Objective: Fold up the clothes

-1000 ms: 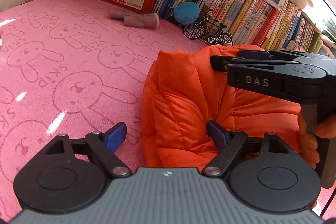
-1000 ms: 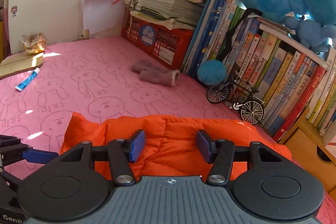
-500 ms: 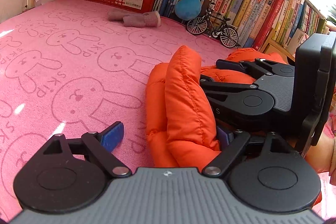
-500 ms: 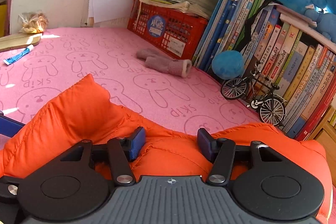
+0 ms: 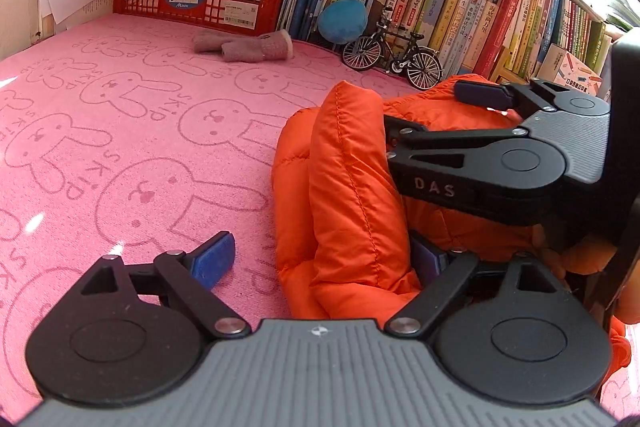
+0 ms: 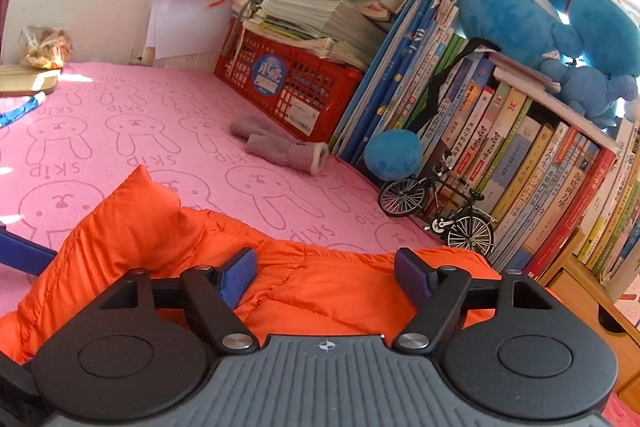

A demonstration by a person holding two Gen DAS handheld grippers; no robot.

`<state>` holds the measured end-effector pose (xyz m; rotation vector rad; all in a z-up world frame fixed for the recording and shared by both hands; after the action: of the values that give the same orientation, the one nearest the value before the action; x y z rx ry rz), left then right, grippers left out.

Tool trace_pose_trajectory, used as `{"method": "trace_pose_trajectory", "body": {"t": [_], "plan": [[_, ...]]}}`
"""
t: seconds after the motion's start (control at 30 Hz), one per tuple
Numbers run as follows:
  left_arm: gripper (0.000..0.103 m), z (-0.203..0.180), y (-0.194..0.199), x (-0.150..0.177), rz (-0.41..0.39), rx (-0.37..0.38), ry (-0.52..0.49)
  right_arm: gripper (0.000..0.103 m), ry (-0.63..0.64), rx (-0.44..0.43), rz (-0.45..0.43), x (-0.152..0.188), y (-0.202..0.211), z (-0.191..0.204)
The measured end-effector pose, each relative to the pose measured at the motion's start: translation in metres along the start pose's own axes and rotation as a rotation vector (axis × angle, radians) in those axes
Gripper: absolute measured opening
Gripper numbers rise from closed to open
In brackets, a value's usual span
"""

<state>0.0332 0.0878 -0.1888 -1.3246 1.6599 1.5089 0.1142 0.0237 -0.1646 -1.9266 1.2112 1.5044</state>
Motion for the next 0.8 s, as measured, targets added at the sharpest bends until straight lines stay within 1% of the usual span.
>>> {"method": "trace_pose_trajectory", "body": {"t": [0.1,0.13,0.17,0.2,0.23,0.27,0.3,0.37,0.47,0.5,0.57,0.63,0.67,0.73,0.8], "plan": [[0.091,0.001,0.003,0.001,-0.005,0.005,0.003,0.088,-0.093,0.096,0.009,-0.002,0.014,-0.034],[0.092,0.002,0.004,0.001,-0.008,0.007,-0.004,0.088,-0.078,0.131,0.027,0.006,0.016,-0.045],[0.096,0.001,0.005,0.002,-0.009,0.005,-0.018,0.09,-0.056,0.167,0.046,0.014,0.018,-0.055],[0.099,0.001,0.005,0.004,-0.01,0.003,-0.033,0.096,-0.033,0.202,0.066,0.023,0.021,-0.065],[0.1,0.001,0.006,0.005,-0.01,0.01,-0.043,0.099,-0.011,0.237,0.085,0.031,0.023,-0.075],[0.101,0.001,0.007,0.005,-0.01,0.014,-0.049,0.102,0.011,0.273,0.105,0.039,0.026,-0.085],[0.101,0.0,0.006,0.005,-0.009,0.015,-0.053,0.102,0.034,0.284,0.115,0.046,0.027,-0.091],[0.101,0.0,0.006,0.005,-0.012,0.021,-0.062,0.102,0.083,0.302,0.112,0.051,0.028,-0.095],[0.101,0.004,0.005,-0.002,0.004,0.023,-0.046,0.102,0.154,0.32,0.089,0.046,0.026,-0.093],[0.097,0.006,0.008,-0.01,0.004,0.011,-0.037,0.102,0.17,0.313,0.065,0.038,0.028,-0.09],[0.09,0.009,0.017,-0.034,-0.049,-0.021,-0.024,0.099,0.198,0.293,0.011,0.023,0.032,-0.084],[0.089,0.003,0.019,-0.061,-0.135,-0.036,-0.041,0.099,0.227,0.274,-0.043,0.008,0.036,-0.077],[0.089,0.0,0.019,-0.074,-0.178,-0.044,-0.051,0.099,0.212,0.268,-0.058,0.004,0.036,-0.076],[0.089,-0.013,0.008,-0.091,-0.228,-0.045,-0.094,0.1,0.192,0.274,-0.074,-0.005,0.03,-0.075],[0.089,-0.028,-0.015,-0.094,-0.244,-0.067,-0.181,0.1,0.208,0.274,-0.084,-0.008,0.022,-0.072]]}}
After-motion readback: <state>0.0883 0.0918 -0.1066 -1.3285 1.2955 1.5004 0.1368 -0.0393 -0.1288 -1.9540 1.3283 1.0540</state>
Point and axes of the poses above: each gripper's, at about its wrist camera, not at the fingertips, and y roughly against the way its jaws point, z to its left, x to its underside, the point moved 7 cm from there along -y, roughly the way its jaws point, and after that the axes turned 15 degrees about -z, right-handed, at the moved point
